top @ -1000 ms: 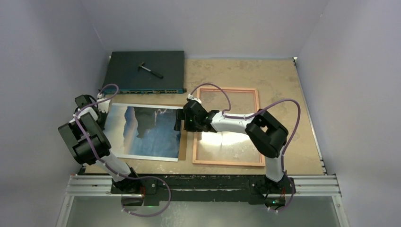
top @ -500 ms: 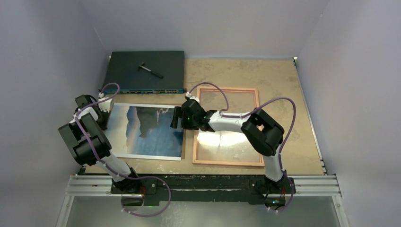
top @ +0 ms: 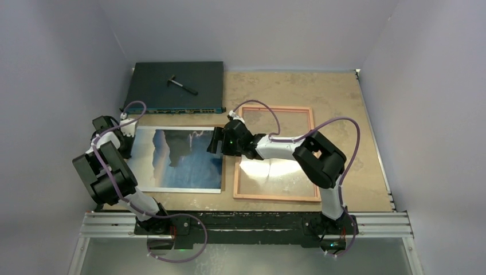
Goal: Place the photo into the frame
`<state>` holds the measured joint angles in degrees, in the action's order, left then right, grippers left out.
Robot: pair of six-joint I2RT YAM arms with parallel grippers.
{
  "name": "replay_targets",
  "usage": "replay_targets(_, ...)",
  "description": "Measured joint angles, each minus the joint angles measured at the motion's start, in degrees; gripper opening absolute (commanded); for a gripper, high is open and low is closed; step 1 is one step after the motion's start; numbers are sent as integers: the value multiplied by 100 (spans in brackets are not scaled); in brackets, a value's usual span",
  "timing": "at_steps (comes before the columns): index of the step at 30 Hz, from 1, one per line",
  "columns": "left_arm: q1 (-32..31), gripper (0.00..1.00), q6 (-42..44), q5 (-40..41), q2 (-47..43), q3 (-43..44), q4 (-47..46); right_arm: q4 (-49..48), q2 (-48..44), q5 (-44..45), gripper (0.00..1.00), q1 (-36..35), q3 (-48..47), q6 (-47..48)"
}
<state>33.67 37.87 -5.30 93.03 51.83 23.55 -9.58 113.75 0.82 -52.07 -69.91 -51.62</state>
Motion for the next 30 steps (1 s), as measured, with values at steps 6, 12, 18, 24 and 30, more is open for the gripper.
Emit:
replay_targets(6, -284, 20, -221, -407, -240, -22, 444, -330, -39, -166, 91, -2, 181, -107)
replay_targets(12, -365, 19, -278, -479, -258, -153, 413, -463, -15, -267, 93, -7, 236, -144)
replay_targets(18, -365, 21, -278, -520, -273, -15, 708, -732, -321, -363, 94, 74, 743, -201)
replay_targets(24, -223, 23, -247, -785, -282, 1075, 1652, -721, -439, -356, 94, 103, 890, -195)
replay_targets(30, 2, 20, -160, -402, -376, 1241, 1399, -721, -439, -345, 94, 103, 885, -149)
